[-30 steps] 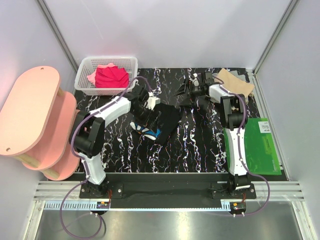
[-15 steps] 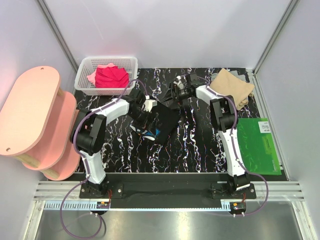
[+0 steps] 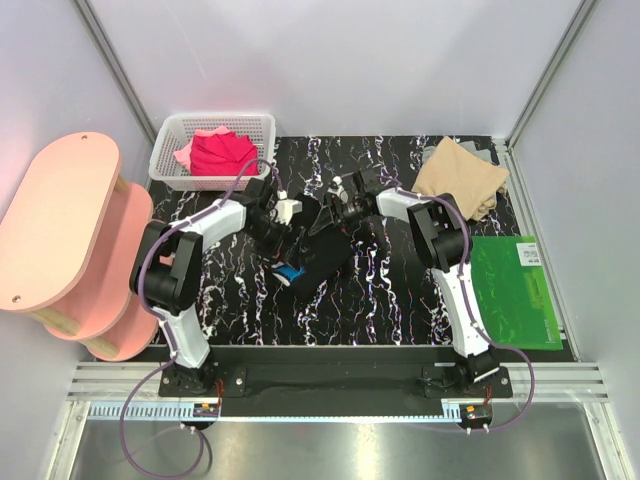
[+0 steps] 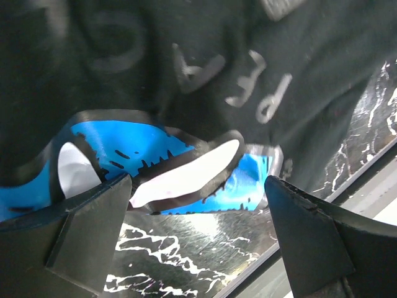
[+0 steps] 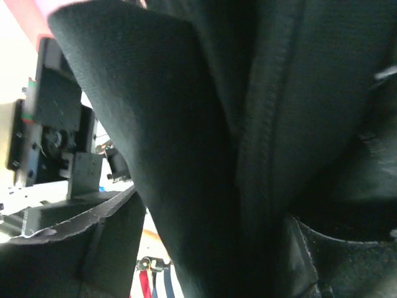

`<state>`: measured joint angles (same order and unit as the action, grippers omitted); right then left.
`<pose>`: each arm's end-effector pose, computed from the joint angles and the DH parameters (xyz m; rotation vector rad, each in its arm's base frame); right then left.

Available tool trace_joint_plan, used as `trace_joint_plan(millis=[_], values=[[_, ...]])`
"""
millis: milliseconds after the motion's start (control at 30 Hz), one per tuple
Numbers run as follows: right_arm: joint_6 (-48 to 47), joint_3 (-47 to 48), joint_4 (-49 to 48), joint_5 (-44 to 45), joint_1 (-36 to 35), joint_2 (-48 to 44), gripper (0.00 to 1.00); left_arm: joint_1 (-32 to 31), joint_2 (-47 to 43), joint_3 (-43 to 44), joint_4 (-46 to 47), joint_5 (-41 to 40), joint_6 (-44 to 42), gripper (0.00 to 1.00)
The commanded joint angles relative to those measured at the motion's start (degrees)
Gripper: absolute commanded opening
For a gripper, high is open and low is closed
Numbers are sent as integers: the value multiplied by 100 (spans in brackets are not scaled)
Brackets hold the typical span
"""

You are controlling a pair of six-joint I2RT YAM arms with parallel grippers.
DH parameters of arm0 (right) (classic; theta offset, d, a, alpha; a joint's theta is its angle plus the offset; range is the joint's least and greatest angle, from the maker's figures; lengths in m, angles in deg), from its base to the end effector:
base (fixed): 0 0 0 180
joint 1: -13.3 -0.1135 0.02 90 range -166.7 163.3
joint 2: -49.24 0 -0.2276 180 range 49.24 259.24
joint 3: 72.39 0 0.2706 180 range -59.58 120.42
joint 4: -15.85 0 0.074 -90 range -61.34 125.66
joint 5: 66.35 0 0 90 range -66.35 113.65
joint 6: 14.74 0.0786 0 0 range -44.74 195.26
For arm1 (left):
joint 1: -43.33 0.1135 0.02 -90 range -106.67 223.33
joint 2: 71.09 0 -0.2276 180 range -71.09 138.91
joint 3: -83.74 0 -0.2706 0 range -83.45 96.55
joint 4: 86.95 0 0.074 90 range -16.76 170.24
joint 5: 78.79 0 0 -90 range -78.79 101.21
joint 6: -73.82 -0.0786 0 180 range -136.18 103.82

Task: Fold and stack the t-shirts
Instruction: Put the neatly folded tshirt into the corner of the board with the right arm

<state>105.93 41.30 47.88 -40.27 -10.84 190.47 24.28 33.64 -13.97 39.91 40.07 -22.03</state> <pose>0.4204 0.2658 0.0373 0.2825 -2.5326 -1.7061 0.3313 -0.1545 0.0920 0.7057 2.7658 -0.7707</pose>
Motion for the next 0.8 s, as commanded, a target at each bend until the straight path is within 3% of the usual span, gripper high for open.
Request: trace_joint_plan(millis=[0,167,267,300,333,400,433,467,667,767], values=[[-18,-771,-155,741,-433,116,75,42,-269,-101,52,-320,-250,99],[272,-1070,-586,644,-679,98,68,42,-313,-92,44,-311,-242,99],[597,-1211,-1025,495,-732,45,57,42,-348,-65,52,-302,-233,99],[684,-1255,-1209,486,-741,28,49,42,-348,-65,52,-302,-241,99],[772,-1246,-1228,495,-741,10,35,42,-348,-65,52,-302,-233,99],[861,-1203,-1307,477,-741,-16,21,42,-348,-74,52,-276,-224,99],[905,-1176,-1307,460,-750,-43,5,42,-356,-74,44,-267,-215,99],[922,-1150,-1316,459,-733,-112,0,42,-400,-83,35,-267,-215,99],[1019,-1018,-1316,574,-364,-991,0,112,-769,162,-219,-381,-250,99],[1160,-843,-1325,547,162,-1448,0,278,-1033,583,-535,-442,-338,99]])
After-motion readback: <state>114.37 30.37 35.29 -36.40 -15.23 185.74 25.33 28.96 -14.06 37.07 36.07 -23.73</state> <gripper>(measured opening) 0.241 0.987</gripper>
